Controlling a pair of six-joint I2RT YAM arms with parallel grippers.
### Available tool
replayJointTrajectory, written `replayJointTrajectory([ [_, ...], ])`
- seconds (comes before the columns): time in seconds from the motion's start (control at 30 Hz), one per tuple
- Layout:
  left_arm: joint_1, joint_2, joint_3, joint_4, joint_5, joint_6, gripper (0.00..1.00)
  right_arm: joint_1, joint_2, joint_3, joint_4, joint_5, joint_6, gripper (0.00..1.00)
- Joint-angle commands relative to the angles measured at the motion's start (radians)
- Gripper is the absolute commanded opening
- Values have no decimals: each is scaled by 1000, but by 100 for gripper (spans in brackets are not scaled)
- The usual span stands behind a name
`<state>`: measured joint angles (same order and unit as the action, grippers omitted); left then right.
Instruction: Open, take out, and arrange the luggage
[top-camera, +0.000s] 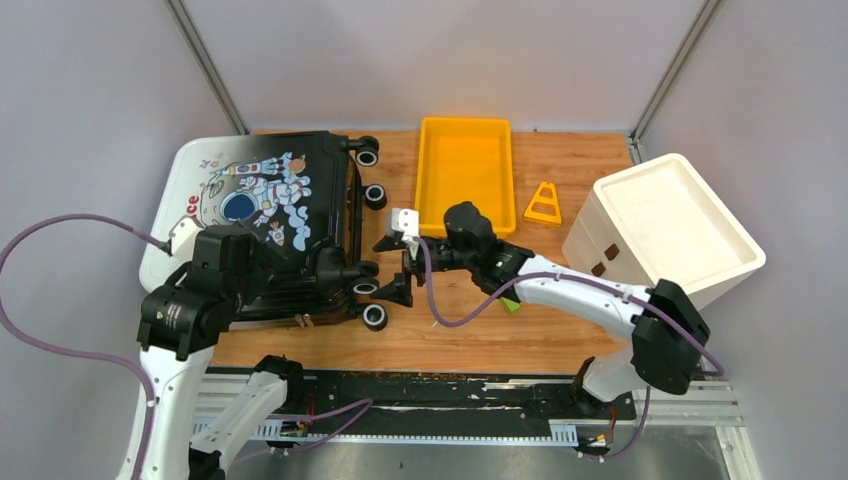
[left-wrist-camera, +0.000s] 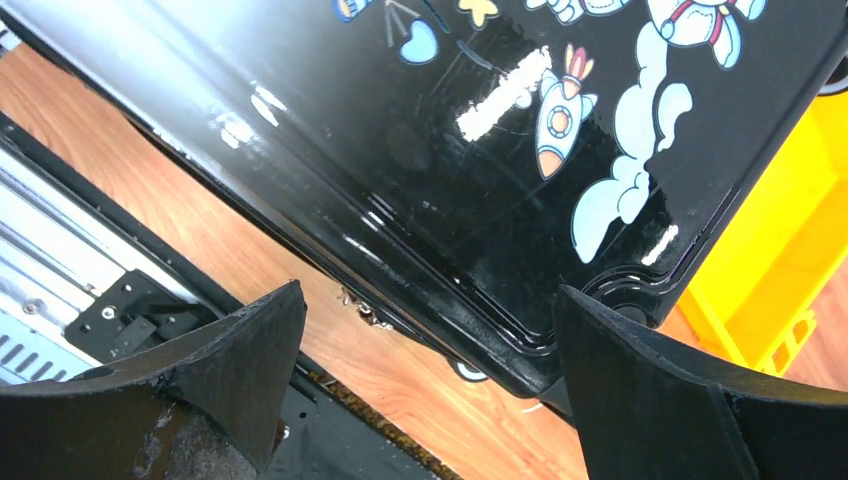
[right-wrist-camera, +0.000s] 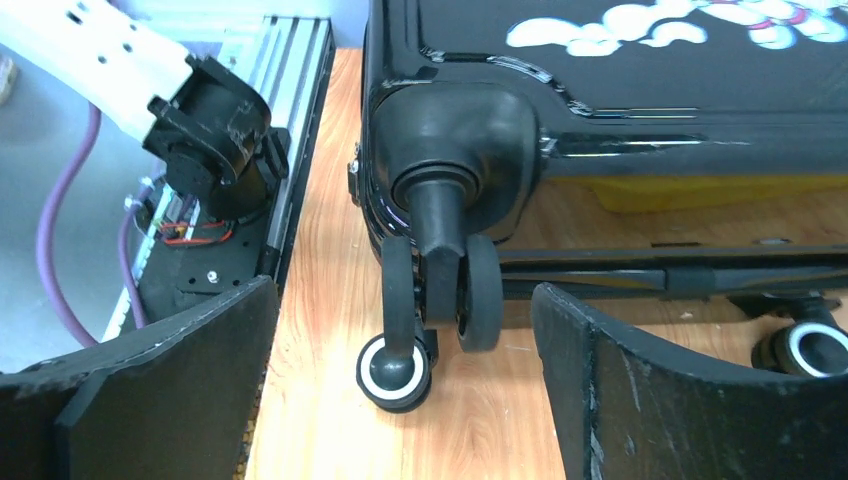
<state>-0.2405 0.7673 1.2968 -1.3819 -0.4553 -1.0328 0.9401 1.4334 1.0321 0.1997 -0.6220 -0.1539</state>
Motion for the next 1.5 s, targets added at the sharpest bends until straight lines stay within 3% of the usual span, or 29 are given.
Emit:
replayJointTrajectory([
  [0.0, 8, -58, -33, -29, -51, -107, 100, 44, 85, 79, 34, 8, -152, 100],
  [0.17, 9, -83, -128, 59, -68, -95, 100, 53, 190, 139, 43, 24, -153, 97],
  [0.33, 9, -90, -199, 154, -55, -67, 100, 58, 251, 159, 88, 77, -132, 84],
  [0.4, 9, -99, -227, 222, -42, -36, 100, 59, 257, 149, 120, 119, -131, 77],
  [0.57, 9, -75, -267, 376, -58, 7, 100, 58, 247, 95, 234, 234, -143, 43],
  [0.67, 9, -16, -273, 414, -88, 8, 100, 57, 249, 86, 249, 247, -145, 34],
  [0.9, 30, 102, -254, 532, -62, 12, 98, 45, 277, 49, 344, 329, -209, 33],
  [1.03, 34, 145, -229, 578, -24, -3, 97, -13, 302, 67, 370, 273, -268, 34],
  [1.2, 35, 159, -235, 608, 0, 4, 96, -85, 342, 148, 311, 169, -268, 38],
  [1.3, 35, 147, -231, 588, -14, 18, 96, -94, 359, 190, 283, 169, -286, 42],
  [1.47, 35, 101, -210, 570, -44, 105, 96, -122, 420, 278, 264, 203, -272, 40],
])
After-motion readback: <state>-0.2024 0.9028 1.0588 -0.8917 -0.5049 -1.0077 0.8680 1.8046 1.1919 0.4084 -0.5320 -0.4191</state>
